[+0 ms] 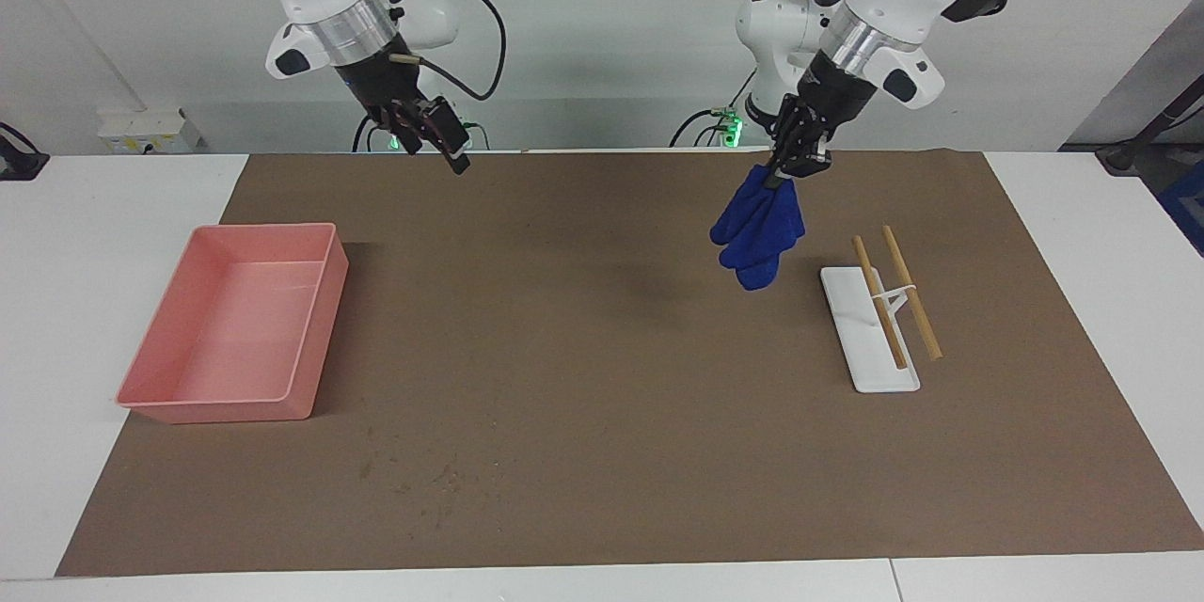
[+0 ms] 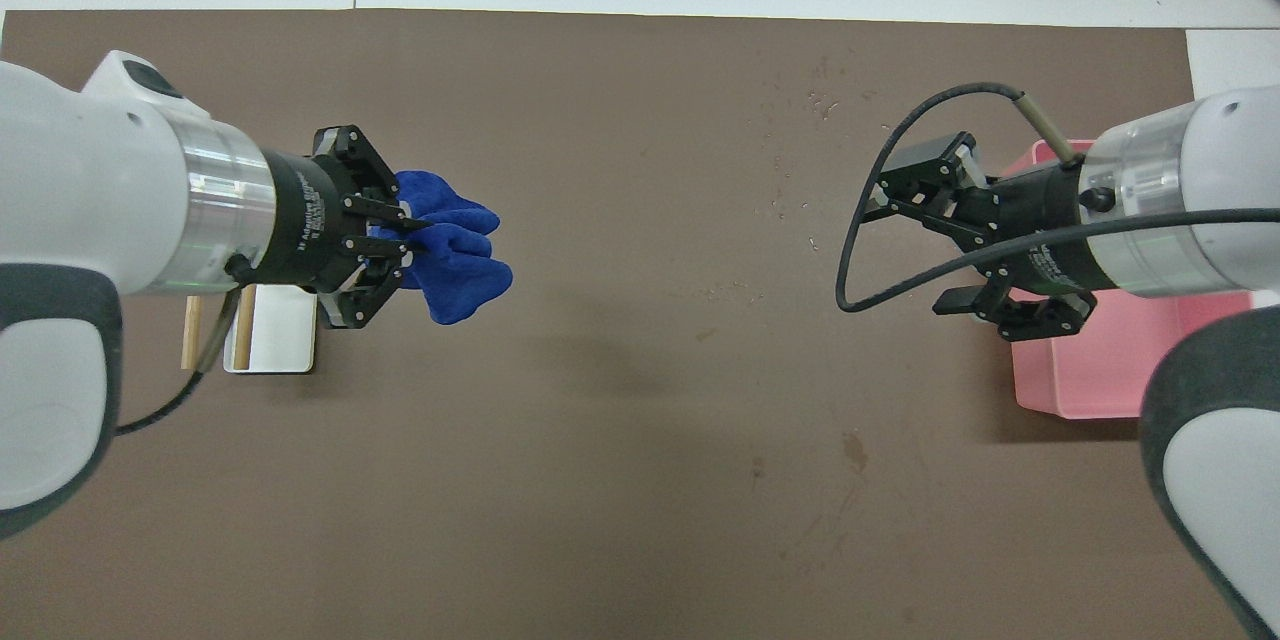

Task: Wipe water with towel using both arms
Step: 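Lift the towel with the left gripper while the right gripper approaches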

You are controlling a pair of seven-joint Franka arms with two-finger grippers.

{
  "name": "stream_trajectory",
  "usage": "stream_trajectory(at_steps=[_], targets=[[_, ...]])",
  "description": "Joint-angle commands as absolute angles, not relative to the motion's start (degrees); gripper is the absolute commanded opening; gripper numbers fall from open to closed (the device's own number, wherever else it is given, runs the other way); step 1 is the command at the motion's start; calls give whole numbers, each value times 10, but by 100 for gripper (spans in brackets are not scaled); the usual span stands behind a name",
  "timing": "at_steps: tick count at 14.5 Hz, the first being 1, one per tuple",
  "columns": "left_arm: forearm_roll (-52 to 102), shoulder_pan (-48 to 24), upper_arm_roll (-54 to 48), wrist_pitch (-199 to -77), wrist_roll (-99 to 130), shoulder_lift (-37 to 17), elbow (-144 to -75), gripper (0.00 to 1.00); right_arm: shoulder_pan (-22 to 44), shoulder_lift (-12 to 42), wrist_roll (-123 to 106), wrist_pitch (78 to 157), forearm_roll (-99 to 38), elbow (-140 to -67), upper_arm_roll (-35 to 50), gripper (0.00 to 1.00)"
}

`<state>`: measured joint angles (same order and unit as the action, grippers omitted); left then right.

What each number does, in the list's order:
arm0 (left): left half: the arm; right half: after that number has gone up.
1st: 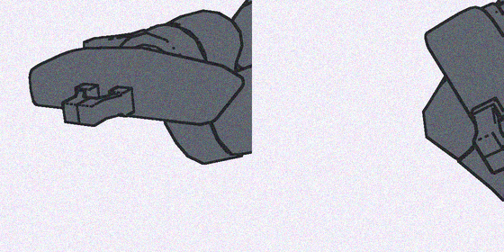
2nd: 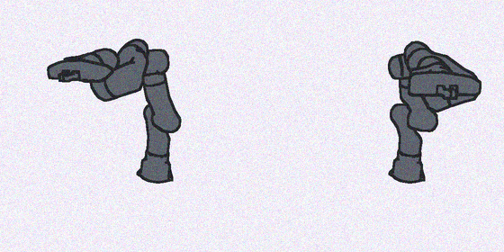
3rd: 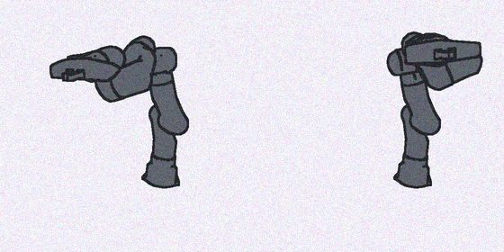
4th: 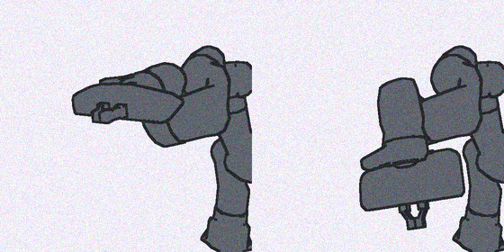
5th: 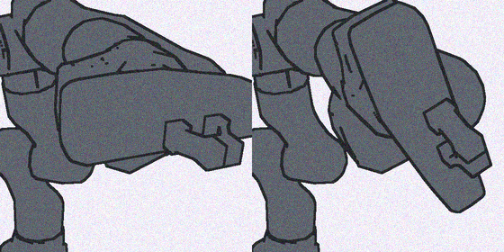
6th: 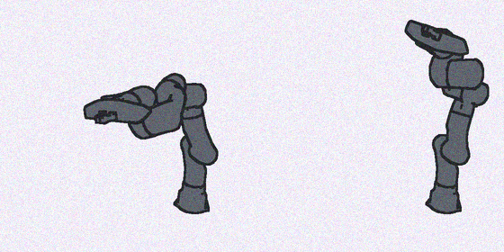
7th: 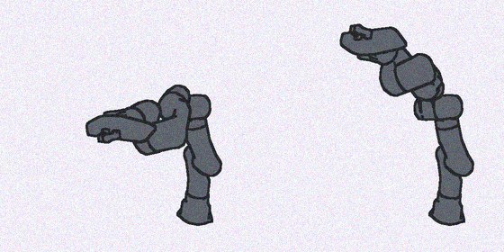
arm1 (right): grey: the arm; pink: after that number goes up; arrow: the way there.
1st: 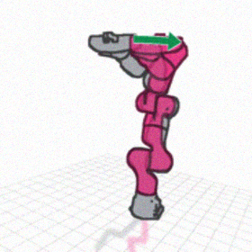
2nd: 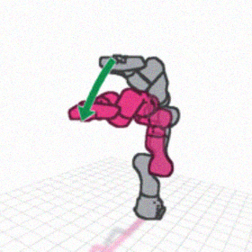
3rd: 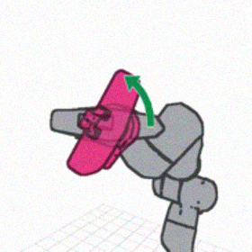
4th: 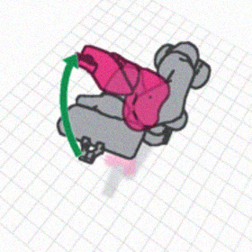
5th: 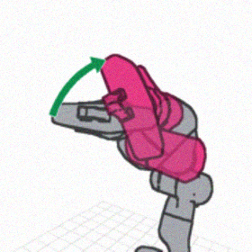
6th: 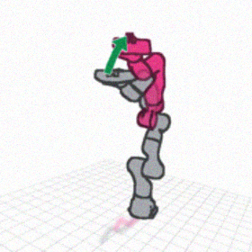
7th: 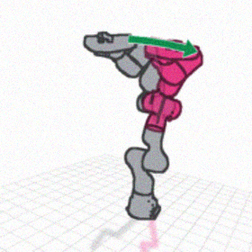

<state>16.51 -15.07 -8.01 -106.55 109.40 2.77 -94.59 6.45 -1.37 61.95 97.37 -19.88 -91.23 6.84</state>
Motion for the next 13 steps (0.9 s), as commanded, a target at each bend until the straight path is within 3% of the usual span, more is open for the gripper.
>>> stream_trajectory(at_steps=[1,7,13], targets=[[191,-180,-73,-1112,1195,21,-936,0,83,3,718,1018,-236,-917,67,96],[238,-242,-73,-1245,1385,16,-947,0,139,61,829,1108,-294,-915,67,96],[235,-296,-72,-1374,1486,14,-972,0,170,110,860,1133,-329,-868,67,96]])
